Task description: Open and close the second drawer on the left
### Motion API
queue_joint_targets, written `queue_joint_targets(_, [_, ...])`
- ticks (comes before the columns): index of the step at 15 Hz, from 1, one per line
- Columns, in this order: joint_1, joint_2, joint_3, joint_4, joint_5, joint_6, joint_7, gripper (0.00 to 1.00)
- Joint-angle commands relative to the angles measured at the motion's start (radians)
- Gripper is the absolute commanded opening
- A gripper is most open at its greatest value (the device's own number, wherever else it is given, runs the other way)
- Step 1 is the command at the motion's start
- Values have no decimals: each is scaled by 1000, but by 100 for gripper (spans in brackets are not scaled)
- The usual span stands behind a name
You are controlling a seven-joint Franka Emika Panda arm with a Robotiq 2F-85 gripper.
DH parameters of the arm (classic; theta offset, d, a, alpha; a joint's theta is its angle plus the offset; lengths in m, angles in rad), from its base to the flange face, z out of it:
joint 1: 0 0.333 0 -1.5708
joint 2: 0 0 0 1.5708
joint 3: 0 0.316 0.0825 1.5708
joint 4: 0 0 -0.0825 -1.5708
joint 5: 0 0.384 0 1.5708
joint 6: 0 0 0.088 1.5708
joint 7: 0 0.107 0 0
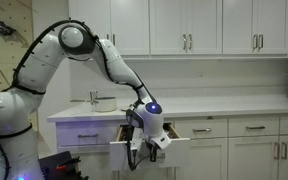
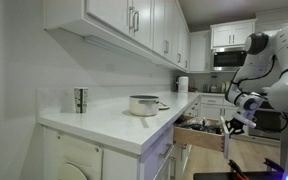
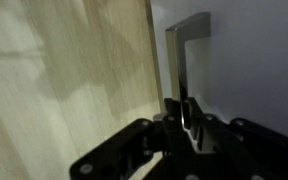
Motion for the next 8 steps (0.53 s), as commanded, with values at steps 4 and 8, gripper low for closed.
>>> queue_joint_targets(4, [11,-45,-42,-67,21,92,61,4])
queue_joint_targets(8, [3,-54,-51,-82,38,92,34,4])
